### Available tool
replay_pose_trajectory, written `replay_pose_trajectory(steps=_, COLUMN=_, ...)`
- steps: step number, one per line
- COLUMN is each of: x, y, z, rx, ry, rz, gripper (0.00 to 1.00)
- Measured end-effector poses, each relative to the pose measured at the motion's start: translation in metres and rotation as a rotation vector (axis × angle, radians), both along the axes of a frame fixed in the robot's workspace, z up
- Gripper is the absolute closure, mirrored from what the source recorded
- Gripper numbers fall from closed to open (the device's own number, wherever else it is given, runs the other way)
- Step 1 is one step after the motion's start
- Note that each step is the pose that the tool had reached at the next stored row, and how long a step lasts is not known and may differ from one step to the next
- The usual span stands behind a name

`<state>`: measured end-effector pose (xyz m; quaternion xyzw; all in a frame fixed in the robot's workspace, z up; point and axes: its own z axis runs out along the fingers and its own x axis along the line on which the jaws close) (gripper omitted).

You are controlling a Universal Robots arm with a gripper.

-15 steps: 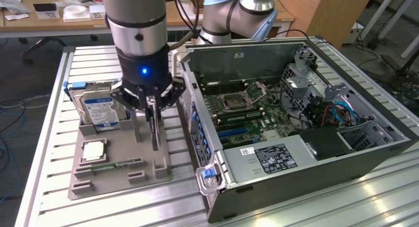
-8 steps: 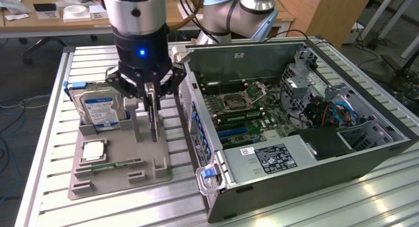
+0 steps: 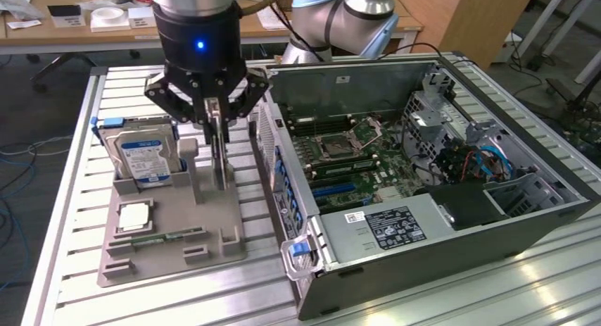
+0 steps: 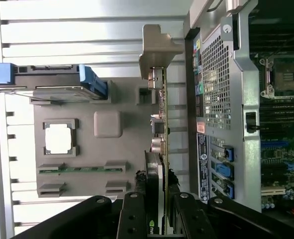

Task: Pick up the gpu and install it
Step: 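Pick up the gpu and move the gpu toward the slot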

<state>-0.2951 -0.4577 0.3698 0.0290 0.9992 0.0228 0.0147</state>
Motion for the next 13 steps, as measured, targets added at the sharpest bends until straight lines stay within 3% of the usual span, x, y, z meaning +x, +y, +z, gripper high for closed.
replay_pose_trajectory(steps=8, x=0.0, y=0.0, z=0.0247, rx=0.0, ry=-0.0021, rz=0.004, gripper=0.73)
replay_pose_trajectory(steps=13, x=0.0, y=0.0, z=0.0333, rx=0.0, ry=-0.0024, rz=0.005, gripper=0.73)
